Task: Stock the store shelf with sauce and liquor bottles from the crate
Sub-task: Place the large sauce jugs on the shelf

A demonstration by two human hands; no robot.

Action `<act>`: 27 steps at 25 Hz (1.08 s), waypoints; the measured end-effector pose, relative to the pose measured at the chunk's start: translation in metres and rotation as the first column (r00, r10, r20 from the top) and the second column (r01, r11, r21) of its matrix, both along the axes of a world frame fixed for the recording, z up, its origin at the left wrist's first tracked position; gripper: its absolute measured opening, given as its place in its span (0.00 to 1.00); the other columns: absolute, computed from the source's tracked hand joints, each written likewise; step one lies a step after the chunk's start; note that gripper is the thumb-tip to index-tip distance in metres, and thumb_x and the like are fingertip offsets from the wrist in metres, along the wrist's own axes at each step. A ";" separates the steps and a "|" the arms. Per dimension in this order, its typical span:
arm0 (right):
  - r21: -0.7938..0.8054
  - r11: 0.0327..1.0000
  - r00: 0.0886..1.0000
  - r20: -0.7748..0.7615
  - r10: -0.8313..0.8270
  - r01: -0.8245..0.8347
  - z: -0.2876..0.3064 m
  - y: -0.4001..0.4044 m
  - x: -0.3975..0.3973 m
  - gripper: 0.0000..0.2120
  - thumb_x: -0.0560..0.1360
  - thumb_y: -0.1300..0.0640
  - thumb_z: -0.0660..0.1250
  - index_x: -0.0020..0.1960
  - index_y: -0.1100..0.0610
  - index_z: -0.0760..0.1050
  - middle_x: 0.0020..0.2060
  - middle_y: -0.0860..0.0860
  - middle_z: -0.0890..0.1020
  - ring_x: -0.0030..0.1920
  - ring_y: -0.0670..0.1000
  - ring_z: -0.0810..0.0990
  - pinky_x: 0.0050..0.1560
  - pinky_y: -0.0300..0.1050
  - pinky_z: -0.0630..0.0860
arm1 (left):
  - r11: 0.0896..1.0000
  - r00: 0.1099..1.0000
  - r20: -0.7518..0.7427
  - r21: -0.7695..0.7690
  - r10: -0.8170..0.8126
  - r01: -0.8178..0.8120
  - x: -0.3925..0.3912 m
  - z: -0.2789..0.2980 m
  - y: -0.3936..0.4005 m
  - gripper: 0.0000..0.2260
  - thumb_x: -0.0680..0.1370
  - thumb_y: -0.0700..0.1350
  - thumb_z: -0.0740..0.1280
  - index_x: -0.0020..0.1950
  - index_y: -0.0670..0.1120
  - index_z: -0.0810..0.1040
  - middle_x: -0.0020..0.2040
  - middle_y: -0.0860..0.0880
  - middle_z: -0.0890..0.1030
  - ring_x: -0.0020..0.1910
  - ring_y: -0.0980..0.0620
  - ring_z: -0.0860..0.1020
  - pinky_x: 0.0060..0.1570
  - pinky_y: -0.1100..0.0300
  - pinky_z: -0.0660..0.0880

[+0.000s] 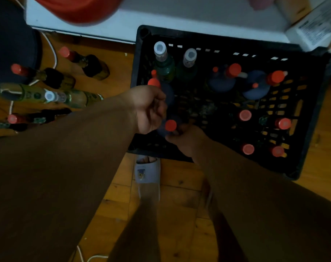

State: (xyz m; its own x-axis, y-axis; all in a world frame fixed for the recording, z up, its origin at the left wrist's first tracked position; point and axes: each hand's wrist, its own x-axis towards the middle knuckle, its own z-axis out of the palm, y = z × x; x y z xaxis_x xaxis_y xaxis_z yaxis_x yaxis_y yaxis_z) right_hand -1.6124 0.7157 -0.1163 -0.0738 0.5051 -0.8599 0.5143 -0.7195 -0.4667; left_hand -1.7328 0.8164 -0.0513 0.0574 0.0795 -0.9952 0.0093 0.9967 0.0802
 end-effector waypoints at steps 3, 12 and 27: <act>0.043 0.991 0.991 0.025 -0.130 0.129 0.048 -0.006 0.019 0.17 0.77 0.51 0.68 0.32 0.53 0.68 0.32 0.51 0.73 0.40 0.54 0.73 0.45 0.49 0.71 | 1.000 0.999 -0.045 -0.010 0.005 -0.005 0.004 0.044 -0.006 0.12 0.80 0.43 0.58 0.36 0.49 0.64 0.25 0.53 0.65 0.19 0.56 0.65 0.17 0.69 0.60; 0.302 0.936 0.980 0.022 -0.198 0.182 0.354 -0.022 0.101 0.18 0.80 0.50 0.65 0.38 0.58 0.63 0.32 0.55 0.63 0.32 0.52 0.64 0.32 0.43 0.61 | 0.813 0.901 -0.420 0.486 -0.105 0.321 0.049 0.316 -0.070 0.11 0.82 0.45 0.63 0.59 0.40 0.78 0.45 0.40 0.79 0.39 0.48 0.74 0.37 0.60 0.70; 0.903 0.351 0.917 -0.104 -0.384 0.249 0.744 -0.031 0.167 0.21 0.81 0.52 0.63 0.35 0.65 0.69 0.27 0.54 0.66 0.27 0.46 0.62 0.27 0.37 0.60 | 0.304 0.998 -0.033 0.951 -0.049 0.047 0.096 0.693 -0.070 0.11 0.77 0.43 0.68 0.34 0.47 0.79 0.36 0.48 0.80 0.30 0.55 0.71 0.31 0.61 0.65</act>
